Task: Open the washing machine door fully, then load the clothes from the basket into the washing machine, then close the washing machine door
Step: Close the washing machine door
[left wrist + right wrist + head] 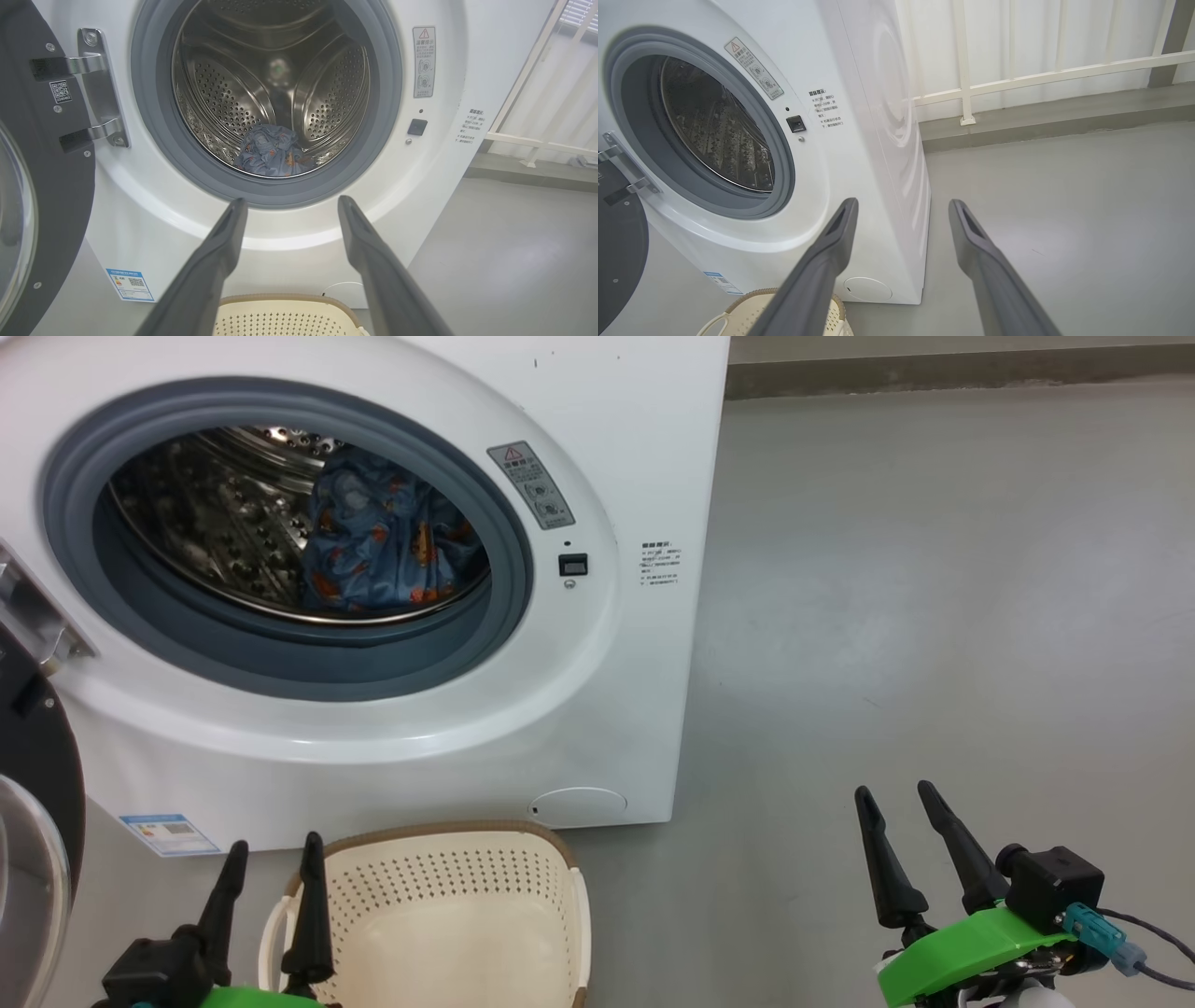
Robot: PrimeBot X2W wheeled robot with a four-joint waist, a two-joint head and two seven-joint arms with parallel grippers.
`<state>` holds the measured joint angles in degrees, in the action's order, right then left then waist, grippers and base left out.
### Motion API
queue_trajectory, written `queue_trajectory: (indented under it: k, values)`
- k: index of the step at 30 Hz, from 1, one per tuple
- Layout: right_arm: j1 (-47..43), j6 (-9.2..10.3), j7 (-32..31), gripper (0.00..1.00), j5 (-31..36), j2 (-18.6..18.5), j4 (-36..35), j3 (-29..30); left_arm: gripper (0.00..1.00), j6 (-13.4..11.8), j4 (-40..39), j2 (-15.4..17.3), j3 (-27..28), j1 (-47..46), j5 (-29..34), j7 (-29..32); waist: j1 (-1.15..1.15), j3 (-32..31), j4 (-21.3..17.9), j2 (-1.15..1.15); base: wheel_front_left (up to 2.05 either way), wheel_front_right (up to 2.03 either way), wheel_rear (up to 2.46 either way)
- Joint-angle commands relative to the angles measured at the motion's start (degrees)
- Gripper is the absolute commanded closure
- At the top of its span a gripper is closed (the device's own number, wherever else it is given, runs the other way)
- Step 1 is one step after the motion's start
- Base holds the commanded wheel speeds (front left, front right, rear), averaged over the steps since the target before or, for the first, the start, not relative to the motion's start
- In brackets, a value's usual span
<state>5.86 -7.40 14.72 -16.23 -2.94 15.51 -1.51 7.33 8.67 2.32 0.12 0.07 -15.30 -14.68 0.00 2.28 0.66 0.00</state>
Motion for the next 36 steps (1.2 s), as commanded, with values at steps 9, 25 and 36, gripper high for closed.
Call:
queue_trajectory:
  k: [9,25,36]
  values:
    - [0.65,-0.09,0.28,0.0,0.34,0.06,-1.01,-1.66,0.0,0.15,-0.82,0.56,1.55,-1.06,1.04,-0.32,0.0,0.14,0.13,0.0,-0.03,0.03,0.0]
    - [0.65,-0.09,0.28,0.0,0.26,0.06,-0.74,-1.68,0.0,0.15,-0.25,0.56,1.57,-1.16,1.02,-0.32,0.0,-0.11,0.22,0.0,-1.33,1.33,0.0]
    - [0.71,-0.09,0.28,0.0,0.28,0.06,-0.01,-1.76,0.0,0.15,-1.63,0.56,1.37,-0.95,2.12,-0.32,0.0,-0.4,0.47,0.0,-1.76,1.76,0.0]
